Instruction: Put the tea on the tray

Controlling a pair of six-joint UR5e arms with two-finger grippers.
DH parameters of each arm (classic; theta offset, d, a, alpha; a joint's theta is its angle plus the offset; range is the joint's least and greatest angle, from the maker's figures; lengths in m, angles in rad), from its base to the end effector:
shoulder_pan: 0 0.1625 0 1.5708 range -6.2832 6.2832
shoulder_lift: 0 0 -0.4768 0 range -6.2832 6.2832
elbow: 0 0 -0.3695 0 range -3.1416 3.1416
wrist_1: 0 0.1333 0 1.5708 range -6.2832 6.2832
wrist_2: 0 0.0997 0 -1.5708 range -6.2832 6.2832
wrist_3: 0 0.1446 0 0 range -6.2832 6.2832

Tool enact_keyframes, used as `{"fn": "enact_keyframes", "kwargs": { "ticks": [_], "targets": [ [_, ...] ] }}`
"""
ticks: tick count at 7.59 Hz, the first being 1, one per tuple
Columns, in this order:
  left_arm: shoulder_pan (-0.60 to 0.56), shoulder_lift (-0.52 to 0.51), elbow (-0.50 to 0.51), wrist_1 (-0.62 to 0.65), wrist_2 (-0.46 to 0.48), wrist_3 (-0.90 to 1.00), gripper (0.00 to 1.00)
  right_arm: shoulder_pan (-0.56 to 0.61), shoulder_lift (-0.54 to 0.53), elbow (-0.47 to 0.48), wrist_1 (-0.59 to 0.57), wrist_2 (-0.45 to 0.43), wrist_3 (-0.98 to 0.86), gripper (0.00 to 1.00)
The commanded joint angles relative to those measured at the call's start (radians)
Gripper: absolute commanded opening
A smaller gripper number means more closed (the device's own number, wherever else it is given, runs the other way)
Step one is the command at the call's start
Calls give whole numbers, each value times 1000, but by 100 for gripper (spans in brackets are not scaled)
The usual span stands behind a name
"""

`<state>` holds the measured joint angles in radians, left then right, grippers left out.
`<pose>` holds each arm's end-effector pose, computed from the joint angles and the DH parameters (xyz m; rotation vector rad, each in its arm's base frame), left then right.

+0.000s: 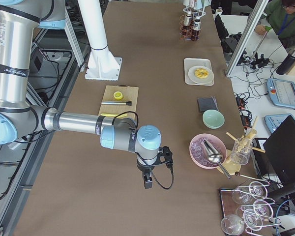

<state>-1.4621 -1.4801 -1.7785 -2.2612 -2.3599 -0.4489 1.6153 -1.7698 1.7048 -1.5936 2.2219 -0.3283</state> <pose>0.0201 -0.4669 0.5926 0.5272 0.9220 0.0107 0.0618 -0.3613 0.7772 0.0375 -0.6568 -0.2449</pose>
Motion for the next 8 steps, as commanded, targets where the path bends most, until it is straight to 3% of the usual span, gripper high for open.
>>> {"fn": "enact_keyframes", "kwargs": {
  "ticks": [1, 5, 7, 8],
  "targets": [
    [196, 52, 1, -284, 243, -271, 97, -6, 0, -1, 0, 2, 0, 100],
    [285, 0, -9, -320, 531, -349, 98, -9, 0, -1, 0, 2, 2, 100],
    [423, -25, -7, -320, 734, -428, 97, -9, 0, -1, 0, 2, 2, 100],
    [468, -48, 8, -317, 772, -428, 97, -9, 0, -1, 0, 2, 2, 100]
  ]
}}
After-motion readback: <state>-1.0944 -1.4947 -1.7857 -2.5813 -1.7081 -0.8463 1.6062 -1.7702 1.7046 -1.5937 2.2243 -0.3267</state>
